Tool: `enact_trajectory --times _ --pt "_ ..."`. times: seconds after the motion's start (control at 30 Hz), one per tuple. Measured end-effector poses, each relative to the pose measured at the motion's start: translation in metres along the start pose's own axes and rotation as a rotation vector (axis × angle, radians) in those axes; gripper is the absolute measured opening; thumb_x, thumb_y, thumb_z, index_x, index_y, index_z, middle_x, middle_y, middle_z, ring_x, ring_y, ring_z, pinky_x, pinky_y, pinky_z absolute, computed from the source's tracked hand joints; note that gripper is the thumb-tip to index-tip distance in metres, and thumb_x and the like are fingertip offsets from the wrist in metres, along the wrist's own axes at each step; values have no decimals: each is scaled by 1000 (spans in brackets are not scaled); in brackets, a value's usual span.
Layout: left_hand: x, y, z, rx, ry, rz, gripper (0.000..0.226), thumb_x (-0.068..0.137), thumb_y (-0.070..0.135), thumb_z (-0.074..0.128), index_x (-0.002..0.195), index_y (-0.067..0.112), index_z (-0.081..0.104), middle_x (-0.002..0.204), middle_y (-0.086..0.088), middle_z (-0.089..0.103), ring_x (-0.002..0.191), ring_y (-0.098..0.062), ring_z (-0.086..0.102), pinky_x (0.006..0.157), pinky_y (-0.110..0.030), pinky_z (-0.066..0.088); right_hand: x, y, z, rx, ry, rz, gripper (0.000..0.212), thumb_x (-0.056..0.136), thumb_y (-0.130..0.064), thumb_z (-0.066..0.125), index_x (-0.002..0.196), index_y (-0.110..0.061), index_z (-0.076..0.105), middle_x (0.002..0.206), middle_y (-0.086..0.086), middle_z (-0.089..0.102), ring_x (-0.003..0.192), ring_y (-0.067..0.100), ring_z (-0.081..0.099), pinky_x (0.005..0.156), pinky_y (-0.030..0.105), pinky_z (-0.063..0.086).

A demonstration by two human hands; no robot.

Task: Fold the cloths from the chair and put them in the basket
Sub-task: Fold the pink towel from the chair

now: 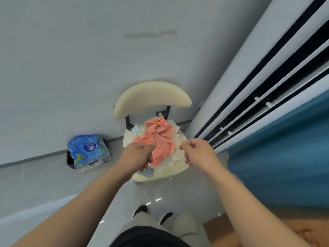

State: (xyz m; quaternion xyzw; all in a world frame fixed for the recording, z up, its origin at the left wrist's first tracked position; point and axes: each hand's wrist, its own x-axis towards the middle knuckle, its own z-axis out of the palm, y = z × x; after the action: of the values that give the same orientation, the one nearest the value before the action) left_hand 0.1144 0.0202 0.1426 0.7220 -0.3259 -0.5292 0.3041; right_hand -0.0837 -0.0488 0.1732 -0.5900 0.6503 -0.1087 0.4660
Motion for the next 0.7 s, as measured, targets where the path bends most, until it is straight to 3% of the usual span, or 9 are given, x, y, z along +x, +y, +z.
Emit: enact_trajectory --times 0.13,0.23,0.37,0.47,0.6,0.7 --pt "18 5 14 -31 96 -58 48 99 38 61 60 8 61 61 -14 63 51 -20 54 51 -27 44 50 2 -23 -106 -92 -57 27 98 -29 56 95 -6 70 68 1 64 51 6 62 60 31 53" --pt "26 6 29 -73 210 -94 47 98 37 60 63 6 63 72 -24 68 55 -22 55 56 -31 46 90 13 -38 -199 -168 -126 23 96 -33 58 88 -15 70 67 -3 67 62 13 68 71 40 58" --pt "29 3 73 -129 313 -190 44 100 37 58 70 5 65 68 -12 69 55 -18 57 59 -31 46 142 37 -60 -400 -278 -247 30 96 -42 57 88 -14 67 82 1 70 80 23 70 75 35 54" --pt "31 3 112 -226 341 -258 38 102 34 57 75 8 64 66 -3 66 54 -16 56 56 -29 44 173 58 -64 -487 -348 -261 18 97 -32 57 85 -21 66 88 -1 71 86 24 70 80 37 56" --pt "44 -4 151 -231 347 -248 40 102 37 55 80 6 67 65 0 66 55 -16 59 59 -32 46 200 84 -45 -535 -378 -282 24 94 -29 58 71 -31 61 105 7 68 80 20 68 58 22 44" --pt "61 -21 175 -224 340 -223 39 102 37 55 81 7 67 65 2 66 56 -15 59 60 -32 47 218 108 -28 -567 -348 -300 26 95 -28 59 69 -31 58 112 7 63 81 18 61 54 14 32"
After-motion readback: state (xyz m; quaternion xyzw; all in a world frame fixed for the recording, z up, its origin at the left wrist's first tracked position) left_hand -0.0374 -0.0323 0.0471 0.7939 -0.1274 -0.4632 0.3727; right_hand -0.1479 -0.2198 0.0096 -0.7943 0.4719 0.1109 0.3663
